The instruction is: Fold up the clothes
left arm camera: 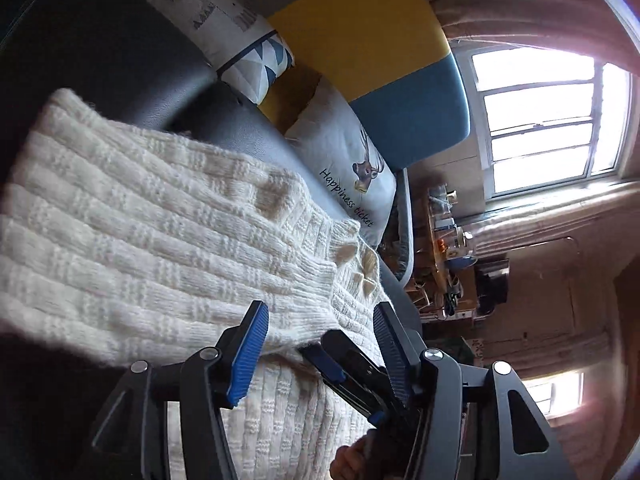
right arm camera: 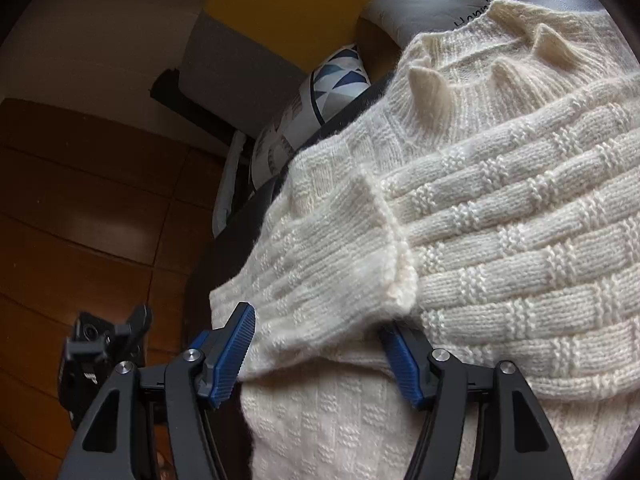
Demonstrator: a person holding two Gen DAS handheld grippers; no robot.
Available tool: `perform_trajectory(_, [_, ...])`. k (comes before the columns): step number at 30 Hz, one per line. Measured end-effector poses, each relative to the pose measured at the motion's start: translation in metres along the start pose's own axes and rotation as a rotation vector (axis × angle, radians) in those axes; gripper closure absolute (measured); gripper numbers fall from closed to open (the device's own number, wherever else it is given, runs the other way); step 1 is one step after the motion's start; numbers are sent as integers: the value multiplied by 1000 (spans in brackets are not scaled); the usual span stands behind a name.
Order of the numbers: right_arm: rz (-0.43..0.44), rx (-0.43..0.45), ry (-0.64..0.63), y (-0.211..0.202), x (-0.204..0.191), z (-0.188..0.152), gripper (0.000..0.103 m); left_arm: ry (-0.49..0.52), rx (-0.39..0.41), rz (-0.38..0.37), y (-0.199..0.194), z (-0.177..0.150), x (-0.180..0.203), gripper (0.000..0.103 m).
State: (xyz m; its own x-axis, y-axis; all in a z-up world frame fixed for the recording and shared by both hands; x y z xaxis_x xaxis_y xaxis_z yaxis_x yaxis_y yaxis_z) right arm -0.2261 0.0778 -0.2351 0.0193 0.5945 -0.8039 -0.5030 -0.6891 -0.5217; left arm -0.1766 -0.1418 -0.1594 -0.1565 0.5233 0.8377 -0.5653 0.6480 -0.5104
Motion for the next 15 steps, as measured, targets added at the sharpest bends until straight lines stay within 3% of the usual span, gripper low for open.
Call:
perform_trajectory(2, [20,31,39,-3,1,2,43,-52,26,-31,-17,2,-17,47])
perform_trajectory(3, [28,44,42,-5,1,2,51,-90,45,-43,-29,2,-31,47])
perform_trajectory(4, [10,50,45,-4,2,2,71,-134,67,-58,-42,1,-44,47])
perform_trajectory(5, [-8,55,49,-3,3,1,82,-192,96,-78,-54,0,-60,47])
perform_trajectory(7, [-33,7,93,10,13,-2,87,-304,151,-129,-71,-4,-87,47])
perform_trajectory(8, [-34,-1,105,13,16,-3,98,-356,176,-153,-82,-8,-100,47])
perform_trajectory(11, [-112,2,47,11,3,0,97,-404,203,-177,-97,-19,-118,47])
perform_trajectory(15, [-202,45,-231,0,-72,9,97,-428,200,-222,-97,-27,-115,41])
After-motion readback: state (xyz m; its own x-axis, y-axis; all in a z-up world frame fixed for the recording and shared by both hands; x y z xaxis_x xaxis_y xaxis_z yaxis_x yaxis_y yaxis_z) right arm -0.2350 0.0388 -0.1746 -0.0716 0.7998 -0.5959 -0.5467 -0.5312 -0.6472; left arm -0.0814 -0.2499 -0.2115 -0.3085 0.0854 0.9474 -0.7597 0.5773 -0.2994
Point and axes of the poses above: each gripper's, at about its wrist camera, not at the fingertips, and y roughly the way its jaws point, x to its right, z to its top, the point moved 3 cm from there along y, roughly the way its jaws point, and after that the axes turned 4 degrees about x, right-handed, at the moved point
